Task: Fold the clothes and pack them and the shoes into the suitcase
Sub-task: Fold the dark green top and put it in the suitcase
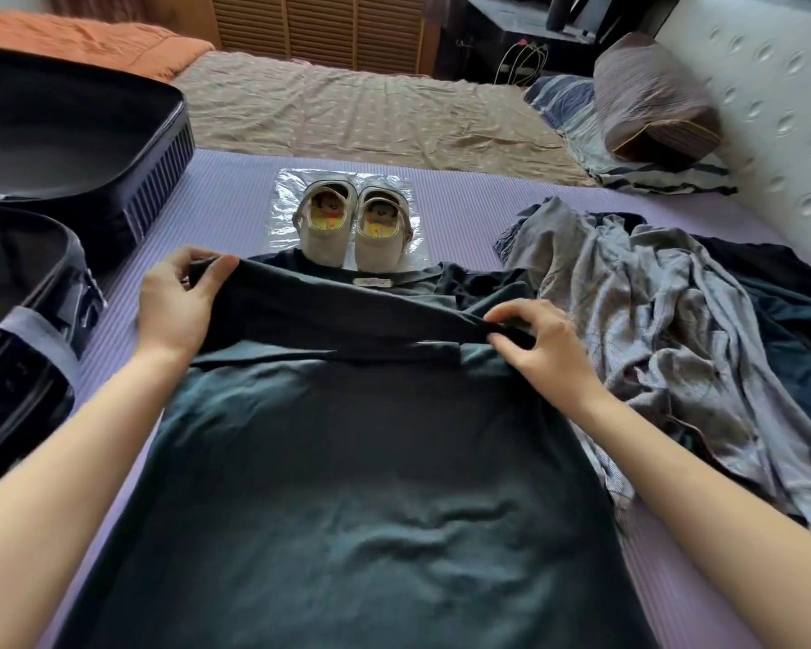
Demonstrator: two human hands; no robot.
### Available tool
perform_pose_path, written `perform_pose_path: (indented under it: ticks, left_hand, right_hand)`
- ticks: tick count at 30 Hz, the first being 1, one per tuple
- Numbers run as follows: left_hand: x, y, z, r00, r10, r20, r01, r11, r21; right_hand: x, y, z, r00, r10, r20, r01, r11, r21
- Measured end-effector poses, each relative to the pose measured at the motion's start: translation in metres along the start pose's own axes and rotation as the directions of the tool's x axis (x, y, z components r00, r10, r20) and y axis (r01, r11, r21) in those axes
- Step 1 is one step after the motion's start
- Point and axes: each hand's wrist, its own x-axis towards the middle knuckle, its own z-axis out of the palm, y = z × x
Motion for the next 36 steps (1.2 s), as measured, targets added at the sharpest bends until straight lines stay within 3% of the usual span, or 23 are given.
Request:
perform_pose_path:
  ticks: [4,9,13,17,20,24,27,31,36]
  left_hand:
    - [-0.011,-0.004,-0.001,0.990,-0.081,0.115,0.085,0.996,-0.031]
    - [-0.027,-0.004,-0.005,0.909,-0.265,0.321,0.288,0.957,-0.025]
    - [-0.031,-0.012,-0.009,0.905,-0.219,0.364,0.131,0.959,0.251]
    - [-0.028,-0.011,-0.010,0.957,-0.074,0.280,-0.043,0.920,0.389]
    - [-0.029,-0.014,-0.011,0.933,-0.122,0.340,-0.050,0.888,0.456]
    - [-0.032,-0.022,-0.016,0.916,-0.177,0.360,-0.038,0.855,0.518]
    - [-0.030,-0.022,-0.015,0.911,-0.158,0.382,-0.056,0.869,0.492]
    - [-0.017,-0.017,-0.013,0.967,-0.100,0.233,0.025,0.952,0.305]
    - [0.007,-0.024,-0.008,0.946,-0.283,0.157,0.281,0.959,0.035]
  right_hand:
    - [-0.003,-0.002,0.006,0.978,-0.087,0.191,0.098,0.994,-0.052]
    - [0.004,0.008,-0.003,0.991,0.007,0.132,-0.012,0.999,0.034]
    - [0.034,0.006,-0.003,0.993,-0.001,0.118,0.007,0.999,-0.050]
    - [0.062,0.003,0.009,0.980,0.006,0.200,0.066,0.934,-0.350]
    - [0.068,0.011,0.019,0.940,0.154,0.305,0.014,0.876,-0.483]
    - [0.069,0.030,0.024,0.954,0.224,0.199,-0.111,0.881,-0.460]
    - [0.071,0.033,0.021,0.974,0.219,0.066,-0.181,0.913,-0.365]
    - [0.078,0.030,0.015,0.980,0.184,-0.074,-0.198,0.936,-0.292]
    - [0.091,0.047,0.033,0.965,0.263,-0.012,-0.246,0.887,-0.391]
